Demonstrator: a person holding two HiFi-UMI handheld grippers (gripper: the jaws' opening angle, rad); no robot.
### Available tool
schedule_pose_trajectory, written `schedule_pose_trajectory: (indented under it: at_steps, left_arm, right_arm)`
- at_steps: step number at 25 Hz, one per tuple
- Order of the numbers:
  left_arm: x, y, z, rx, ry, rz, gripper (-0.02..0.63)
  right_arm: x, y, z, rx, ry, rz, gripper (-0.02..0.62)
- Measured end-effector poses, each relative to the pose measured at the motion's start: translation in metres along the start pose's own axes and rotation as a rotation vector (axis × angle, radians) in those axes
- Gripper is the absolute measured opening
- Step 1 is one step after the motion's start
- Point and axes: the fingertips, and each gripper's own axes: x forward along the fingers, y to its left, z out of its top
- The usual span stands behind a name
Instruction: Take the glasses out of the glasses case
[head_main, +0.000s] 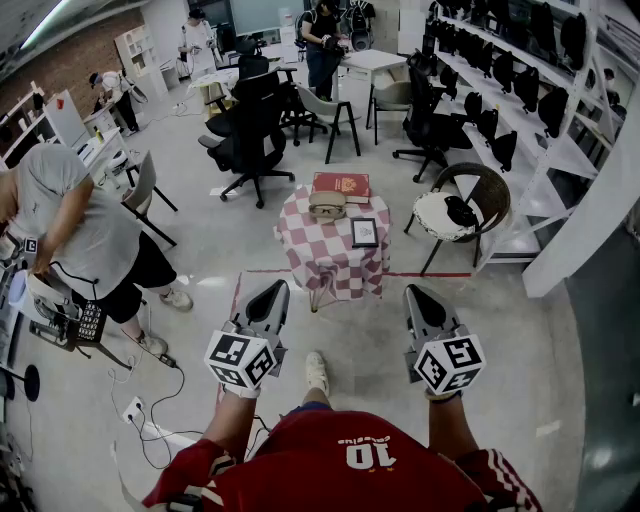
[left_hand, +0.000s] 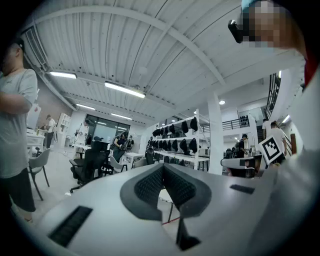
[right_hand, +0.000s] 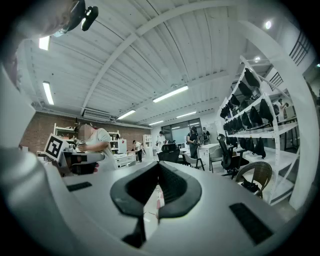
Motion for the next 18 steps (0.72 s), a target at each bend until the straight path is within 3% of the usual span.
schedule_pose_trajectory:
  at_steps: [18]
  left_arm:
    - [-0.0013, 0.0034, 0.0037, 0.001, -0.005, -0.005, 0.006]
  right_arm:
    - [-0.0035, -0.0079, -0.0038, -0.006, -0.007, -0.062, 0.015]
